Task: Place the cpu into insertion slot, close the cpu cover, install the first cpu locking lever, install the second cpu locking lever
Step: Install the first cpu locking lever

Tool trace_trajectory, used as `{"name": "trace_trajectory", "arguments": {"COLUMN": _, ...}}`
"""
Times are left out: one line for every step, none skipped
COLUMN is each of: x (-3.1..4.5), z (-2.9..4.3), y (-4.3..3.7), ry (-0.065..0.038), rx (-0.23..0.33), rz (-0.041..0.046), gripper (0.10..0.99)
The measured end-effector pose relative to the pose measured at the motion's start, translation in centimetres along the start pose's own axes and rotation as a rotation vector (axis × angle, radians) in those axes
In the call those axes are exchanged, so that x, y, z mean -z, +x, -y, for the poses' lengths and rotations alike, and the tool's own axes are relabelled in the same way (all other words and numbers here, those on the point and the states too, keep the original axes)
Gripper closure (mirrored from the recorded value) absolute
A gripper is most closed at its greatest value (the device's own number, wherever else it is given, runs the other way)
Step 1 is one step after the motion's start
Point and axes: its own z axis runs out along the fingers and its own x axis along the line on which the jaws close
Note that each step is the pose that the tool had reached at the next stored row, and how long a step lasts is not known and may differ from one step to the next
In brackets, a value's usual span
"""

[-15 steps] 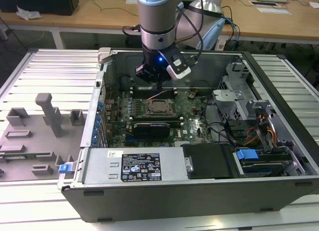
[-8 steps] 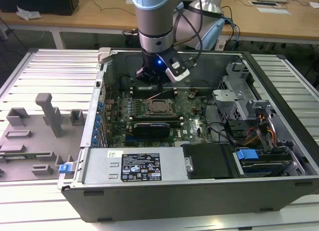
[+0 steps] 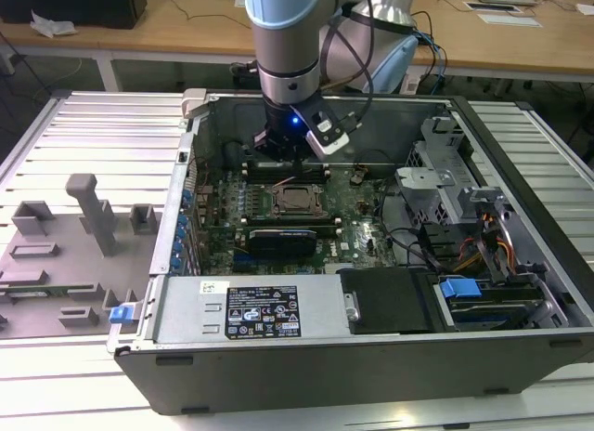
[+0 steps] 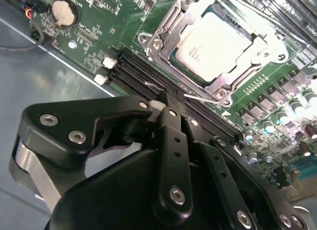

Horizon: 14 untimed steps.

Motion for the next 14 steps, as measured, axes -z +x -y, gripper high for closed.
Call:
{"name": "trace_trajectory", "arguments": {"x": -0.20, "z": 0.04, "y": 0.03, "ry": 0.001, "rx": -0.005, "rz": 0.0018, "gripper": 0.980}}
{"name": "trace_trajectory", "arguments": {"x": -0.36, "z": 0.07, "y": 0.06, "ry": 0.002, "rx": -0.011, "rz": 0.0041, "gripper": 0.980}}
{"name": "trace_trajectory", "arguments": {"x": -0.38, "z": 0.07, "y": 0.06, "ry": 0.002, "rx": -0.013, "rz": 0.0045, "gripper": 0.980}}
{"name": "trace_trajectory", "arguments": {"x": -0.38, "z": 0.07, "y": 0.06, "ry": 0.002, "rx": -0.013, "rz": 0.0046, "gripper": 0.980}}
{"name": "trace_trajectory", "arguments": {"x": -0.38, "z": 0.07, "y": 0.06, "ry": 0.002, "rx": -0.013, "rz": 0.0046, "gripper": 0.980}}
{"name": "trace_trajectory", "arguments": {"x": -0.39, "z": 0.07, "y": 0.07, "ry": 0.002, "rx": -0.013, "rz": 0.0047, "gripper": 0.980}}
{"name": "trace_trajectory", "arguments": {"x": -0.41, "z": 0.07, "y": 0.11, "ry": 0.004, "rx": -0.014, "rz": 0.0083, "gripper": 0.980}}
{"name": "trace_trajectory", "arguments": {"x": -0.45, "z": 0.08, "y": 0.12, "ry": 0.010, "rx": -0.015, "rz": 0.0138, "gripper": 0.980}}
{"name": "trace_trajectory", "arguments": {"x": -0.51, "z": 0.09, "y": 0.14, "ry": 0.019, "rx": -0.020, "rz": 0.0211, "gripper": 0.980}}
{"name": "trace_trajectory", "arguments": {"x": -0.57, "z": 0.10, "y": 0.15, "ry": 0.024, "rx": -0.025, "rz": 0.0253, "gripper": 0.980}}
{"name": "trace_trajectory", "arguments": {"x": -0.65, "z": 0.12, "y": 0.17, "ry": 0.027, "rx": -0.034, "rz": 0.0269, "gripper": 0.980}}
{"name": "trace_trajectory", "arguments": {"x": -0.79, "z": 0.14, "y": 0.19, "ry": 0.032, "rx": -0.052, "rz": 0.0303, "gripper": 0.980}}
{"name": "trace_trajectory", "arguments": {"x": -0.85, "z": 0.16, "y": 0.20, "ry": 0.034, "rx": -0.064, "rz": 0.0324, "gripper": 0.980}}
{"name": "trace_trajectory", "arguments": {"x": -0.90, "z": 0.16, "y": 0.20, "ry": 0.036, "rx": -0.076, "rz": 0.0345, "gripper": 0.980}}
